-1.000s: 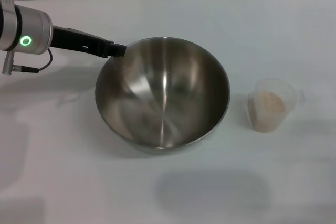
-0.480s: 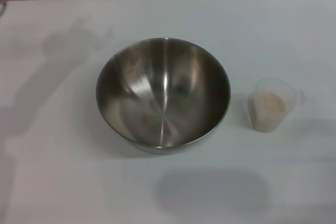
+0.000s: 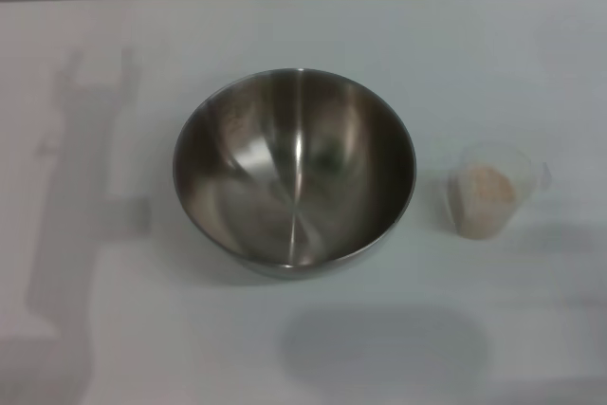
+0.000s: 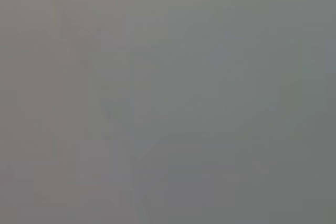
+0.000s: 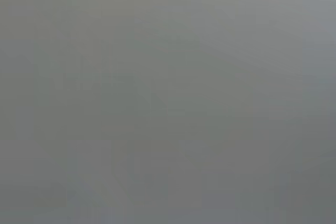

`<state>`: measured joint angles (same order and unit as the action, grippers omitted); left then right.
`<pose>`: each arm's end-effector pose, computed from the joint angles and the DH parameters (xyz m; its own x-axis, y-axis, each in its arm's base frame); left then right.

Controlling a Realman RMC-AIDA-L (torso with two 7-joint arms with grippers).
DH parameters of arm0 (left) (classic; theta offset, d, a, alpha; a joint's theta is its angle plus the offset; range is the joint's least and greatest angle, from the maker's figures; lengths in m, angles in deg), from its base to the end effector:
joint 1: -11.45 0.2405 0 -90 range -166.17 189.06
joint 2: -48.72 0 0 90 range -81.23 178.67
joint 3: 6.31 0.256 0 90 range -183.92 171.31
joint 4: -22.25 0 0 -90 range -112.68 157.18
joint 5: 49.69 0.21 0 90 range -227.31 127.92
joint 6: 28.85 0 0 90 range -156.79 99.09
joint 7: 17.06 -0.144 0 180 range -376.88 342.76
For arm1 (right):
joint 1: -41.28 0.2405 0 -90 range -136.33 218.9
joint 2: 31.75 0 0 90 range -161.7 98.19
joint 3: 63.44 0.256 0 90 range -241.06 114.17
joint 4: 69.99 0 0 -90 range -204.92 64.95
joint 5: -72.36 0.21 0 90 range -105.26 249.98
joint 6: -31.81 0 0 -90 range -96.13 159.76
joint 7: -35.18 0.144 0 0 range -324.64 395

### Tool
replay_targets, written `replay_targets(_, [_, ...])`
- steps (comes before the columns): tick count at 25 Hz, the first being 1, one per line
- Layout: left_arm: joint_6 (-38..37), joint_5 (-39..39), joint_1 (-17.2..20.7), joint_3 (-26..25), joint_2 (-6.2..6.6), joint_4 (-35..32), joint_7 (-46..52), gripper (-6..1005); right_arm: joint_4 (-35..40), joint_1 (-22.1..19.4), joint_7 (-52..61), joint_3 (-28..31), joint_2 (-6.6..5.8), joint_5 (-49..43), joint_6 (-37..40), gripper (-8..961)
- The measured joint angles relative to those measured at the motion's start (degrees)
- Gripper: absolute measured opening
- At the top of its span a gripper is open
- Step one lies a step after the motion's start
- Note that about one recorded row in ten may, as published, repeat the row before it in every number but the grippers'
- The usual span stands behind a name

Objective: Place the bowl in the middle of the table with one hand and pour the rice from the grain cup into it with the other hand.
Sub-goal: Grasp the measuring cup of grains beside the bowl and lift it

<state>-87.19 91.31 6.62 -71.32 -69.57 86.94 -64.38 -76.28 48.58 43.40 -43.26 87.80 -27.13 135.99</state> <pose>-0.2040 0.3218 0.0525 0.8824 -0.4089 0.2328 0.3389 0.2089 -0.9174 0.3543 0.1903 0.0368 0.6732 0.3894 -0.6287 -0.6979 0.0537 -0.7141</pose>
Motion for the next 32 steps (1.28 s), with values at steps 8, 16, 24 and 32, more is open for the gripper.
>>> replay_targets(8, [-14.1, 4.5, -2.6, -0.2, -0.27, -25.0, 27.9, 813, -1.5, -4.2, -14.8, -14.2, 0.09, 0.0, -3.4, 815])
replay_targets(16, [-15.6, 2.8, -5.7, -0.4, -0.53, -38.6, 37.6, 813, -3.9, -4.9, -16.1, -15.7, 0.00, 0.0, -12.8, 816])
replay_targets(24, [-15.7, 2.4, -5.8, -0.2, -0.54, -39.9, 38.0, 813, -5.0, -1.0, -16.0, -15.6, 0.01, 0.3, -20.8, 816])
replay_targets(32, [-15.8, 1.8, -5.5, 0.2, -0.54, -40.2, 38.1, 814, -5.7, 0.6, -16.0, -16.2, 0.04, 0.0, -23.1, 815])
